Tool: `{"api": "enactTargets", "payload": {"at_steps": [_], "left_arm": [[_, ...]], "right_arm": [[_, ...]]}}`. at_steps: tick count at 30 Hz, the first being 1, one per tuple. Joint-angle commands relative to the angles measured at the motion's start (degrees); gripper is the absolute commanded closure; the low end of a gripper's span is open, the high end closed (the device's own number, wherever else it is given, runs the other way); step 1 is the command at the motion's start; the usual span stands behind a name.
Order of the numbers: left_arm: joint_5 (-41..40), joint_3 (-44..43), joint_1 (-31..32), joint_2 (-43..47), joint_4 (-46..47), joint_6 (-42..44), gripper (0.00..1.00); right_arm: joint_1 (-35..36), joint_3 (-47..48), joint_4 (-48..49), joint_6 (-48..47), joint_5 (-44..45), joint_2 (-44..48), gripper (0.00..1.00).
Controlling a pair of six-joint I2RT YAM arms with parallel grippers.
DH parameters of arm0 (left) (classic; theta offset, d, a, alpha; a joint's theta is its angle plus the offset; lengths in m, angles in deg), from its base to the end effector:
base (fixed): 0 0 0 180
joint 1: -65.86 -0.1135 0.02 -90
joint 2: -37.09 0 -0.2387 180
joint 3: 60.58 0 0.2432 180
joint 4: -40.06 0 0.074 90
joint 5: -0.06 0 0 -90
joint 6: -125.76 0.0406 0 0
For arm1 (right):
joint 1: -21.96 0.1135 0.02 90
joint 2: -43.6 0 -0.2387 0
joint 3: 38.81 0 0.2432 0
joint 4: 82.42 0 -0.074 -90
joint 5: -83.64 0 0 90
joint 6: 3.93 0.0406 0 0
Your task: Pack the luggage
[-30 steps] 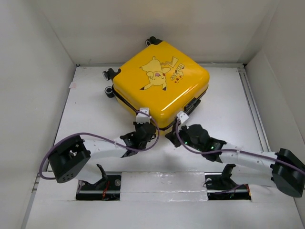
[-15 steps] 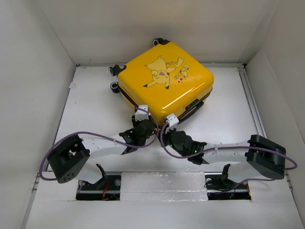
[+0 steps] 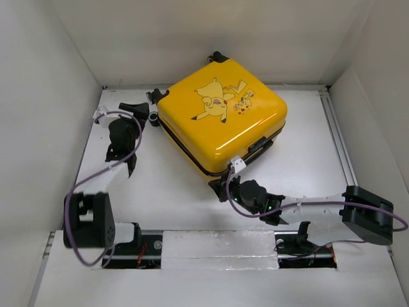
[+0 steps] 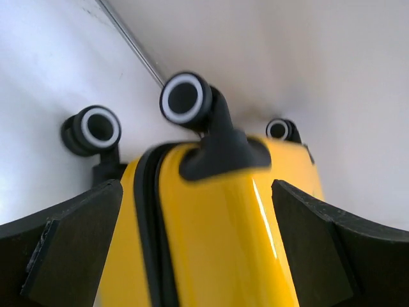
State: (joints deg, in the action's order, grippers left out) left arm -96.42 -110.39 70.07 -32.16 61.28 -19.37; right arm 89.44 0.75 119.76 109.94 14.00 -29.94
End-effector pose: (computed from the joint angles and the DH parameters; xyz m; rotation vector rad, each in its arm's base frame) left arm 0.2786 -0.0159 0.2593 -0.7642 1.3900 -0.7307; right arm 0.1141 0.2382 0.1836 -0.4299 1.7904 0.8307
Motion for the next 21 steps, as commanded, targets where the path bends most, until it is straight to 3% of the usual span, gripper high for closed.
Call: {"api": "enactTargets", "payload": {"at_steps": [1,9,17,21], "left_arm": [[14.47,-7.69,-3.59,-10.79,5.99,-11.56,0.01],[21.77,-25.52,-5.96,-29.33,6.0,-15.71,0.01],[23.62,-32.84,-6.49,-39.54,8.78,-22.38,0.01],[24.84,-33.99,-6.49,-43.58,12.91,-27.38,0.1]], "right_arm": [[4.59,1.26,0.37,1.7,-13.59,1.38,1.0],[4.59,2.41,-0.26,0.55,-14.73,0.32,1.0],[4.59,3.02,-0.26,0.03,-15.26,-0.82,1.0],[4.59,3.02,-0.26,0.55,-15.79,-0.82,1.0]]}}
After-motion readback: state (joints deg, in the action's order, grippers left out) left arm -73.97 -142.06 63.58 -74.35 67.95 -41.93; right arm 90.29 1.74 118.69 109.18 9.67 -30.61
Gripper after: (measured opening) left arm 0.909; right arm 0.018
